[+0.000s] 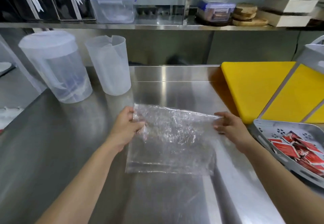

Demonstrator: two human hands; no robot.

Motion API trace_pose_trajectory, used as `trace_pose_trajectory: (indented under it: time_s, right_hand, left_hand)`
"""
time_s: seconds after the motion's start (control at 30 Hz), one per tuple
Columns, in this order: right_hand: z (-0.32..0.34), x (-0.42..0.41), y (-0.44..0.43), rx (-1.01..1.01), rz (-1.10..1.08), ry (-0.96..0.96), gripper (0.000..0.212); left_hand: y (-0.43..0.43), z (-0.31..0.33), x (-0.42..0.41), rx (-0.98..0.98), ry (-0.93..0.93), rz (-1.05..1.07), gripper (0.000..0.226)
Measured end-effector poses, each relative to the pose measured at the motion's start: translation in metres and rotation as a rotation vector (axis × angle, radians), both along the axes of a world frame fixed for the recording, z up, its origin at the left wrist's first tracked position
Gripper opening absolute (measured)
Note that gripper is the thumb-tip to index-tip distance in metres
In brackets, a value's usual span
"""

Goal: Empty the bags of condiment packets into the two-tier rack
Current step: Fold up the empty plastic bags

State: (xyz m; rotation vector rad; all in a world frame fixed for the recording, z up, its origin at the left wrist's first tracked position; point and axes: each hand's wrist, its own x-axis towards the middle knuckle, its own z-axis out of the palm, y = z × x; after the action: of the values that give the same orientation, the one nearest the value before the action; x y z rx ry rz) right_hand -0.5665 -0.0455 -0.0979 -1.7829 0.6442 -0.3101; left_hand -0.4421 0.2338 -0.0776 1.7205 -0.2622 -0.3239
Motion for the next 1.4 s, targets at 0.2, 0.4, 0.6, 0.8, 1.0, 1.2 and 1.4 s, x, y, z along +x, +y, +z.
trace_pose_trajectory:
  time_s: [0.2, 0.4, 0.6, 0.8, 1.0, 1.2, 1.4]
  right_hand:
    - [0.051, 0.003, 0.013, -0.834, 0.283, 0.001, 0.059]
    - [0.090, 0.020, 0.046, -0.481, 0.603, -0.072, 0.022]
    - [0.083, 0.018, 0.035, -0.138, 0.453, -0.337, 0.016]
    - [0.070, 0.013, 0.024, 0.228, 0.428, -0.426, 0.028]
    - [0.056, 0.018, 0.034, 0.332, 0.405, -0.372, 0.016]
    - [0.049, 0.009, 0.024, 0.305, 0.342, -0.246, 0.019]
    - [0.042, 0.001, 0.020, 0.175, 0.288, -0.112, 0.033]
  left_hand:
    - [-0.003, 0.051, -0.012, 0.271, -0.581, -0.122, 0.037]
    - [-0.018, 0.097, -0.035, 0.314, -0.945, -0.181, 0.027]
    - [0.015, 0.103, -0.010, -0.096, -0.677, 0.086, 0.074]
    - [0.017, 0.051, -0.027, -0.426, 0.035, -0.244, 0.121]
    - [-0.022, 0.042, -0.039, -0.262, -0.056, -0.128, 0.020]
    - [-0.021, 0.040, -0.037, -0.210, 0.018, -0.125, 0.015]
    - [-0.018, 0.035, -0.030, -0.069, -0.010, -0.071, 0.016]
